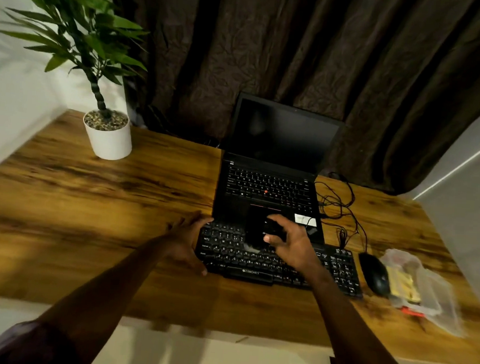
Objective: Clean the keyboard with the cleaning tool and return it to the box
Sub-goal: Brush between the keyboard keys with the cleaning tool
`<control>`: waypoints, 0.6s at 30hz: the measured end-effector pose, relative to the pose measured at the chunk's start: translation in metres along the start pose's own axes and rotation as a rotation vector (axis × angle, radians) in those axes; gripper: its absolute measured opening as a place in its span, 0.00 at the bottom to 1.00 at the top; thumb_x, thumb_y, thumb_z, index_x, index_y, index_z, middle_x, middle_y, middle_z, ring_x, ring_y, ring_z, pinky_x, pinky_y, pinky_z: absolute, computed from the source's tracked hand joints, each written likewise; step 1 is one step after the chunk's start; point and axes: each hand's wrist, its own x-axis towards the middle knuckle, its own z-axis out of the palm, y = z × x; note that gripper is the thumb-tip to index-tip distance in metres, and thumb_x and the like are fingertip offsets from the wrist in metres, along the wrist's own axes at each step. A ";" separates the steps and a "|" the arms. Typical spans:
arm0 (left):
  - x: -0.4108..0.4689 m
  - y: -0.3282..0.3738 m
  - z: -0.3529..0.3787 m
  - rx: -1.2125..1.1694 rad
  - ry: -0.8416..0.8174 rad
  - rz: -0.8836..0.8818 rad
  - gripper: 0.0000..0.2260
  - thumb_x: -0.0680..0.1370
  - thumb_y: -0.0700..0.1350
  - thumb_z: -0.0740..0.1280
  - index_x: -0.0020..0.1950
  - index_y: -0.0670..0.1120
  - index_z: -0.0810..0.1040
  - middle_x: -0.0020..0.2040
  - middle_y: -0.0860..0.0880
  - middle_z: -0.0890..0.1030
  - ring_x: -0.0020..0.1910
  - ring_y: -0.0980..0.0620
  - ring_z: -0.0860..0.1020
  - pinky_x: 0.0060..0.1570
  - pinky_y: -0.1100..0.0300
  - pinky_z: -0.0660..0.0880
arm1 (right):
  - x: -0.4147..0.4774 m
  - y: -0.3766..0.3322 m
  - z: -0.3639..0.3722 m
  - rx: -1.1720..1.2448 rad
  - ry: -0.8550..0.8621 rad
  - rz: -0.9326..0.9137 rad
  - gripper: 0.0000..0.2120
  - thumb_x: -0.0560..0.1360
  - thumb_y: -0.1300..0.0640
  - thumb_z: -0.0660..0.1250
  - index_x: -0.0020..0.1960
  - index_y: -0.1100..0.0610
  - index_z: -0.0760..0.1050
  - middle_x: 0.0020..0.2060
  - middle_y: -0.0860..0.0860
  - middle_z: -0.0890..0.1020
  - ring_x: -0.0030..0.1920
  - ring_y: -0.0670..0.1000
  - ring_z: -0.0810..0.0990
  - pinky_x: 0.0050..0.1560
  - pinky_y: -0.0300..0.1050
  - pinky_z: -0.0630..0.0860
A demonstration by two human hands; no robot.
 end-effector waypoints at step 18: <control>0.000 0.009 -0.002 0.066 -0.038 -0.097 0.64 0.53 0.63 0.83 0.77 0.67 0.45 0.81 0.55 0.42 0.79 0.39 0.45 0.71 0.29 0.47 | -0.016 0.020 -0.022 0.050 -0.011 -0.040 0.22 0.76 0.64 0.70 0.67 0.48 0.73 0.49 0.44 0.79 0.49 0.44 0.81 0.40 0.34 0.80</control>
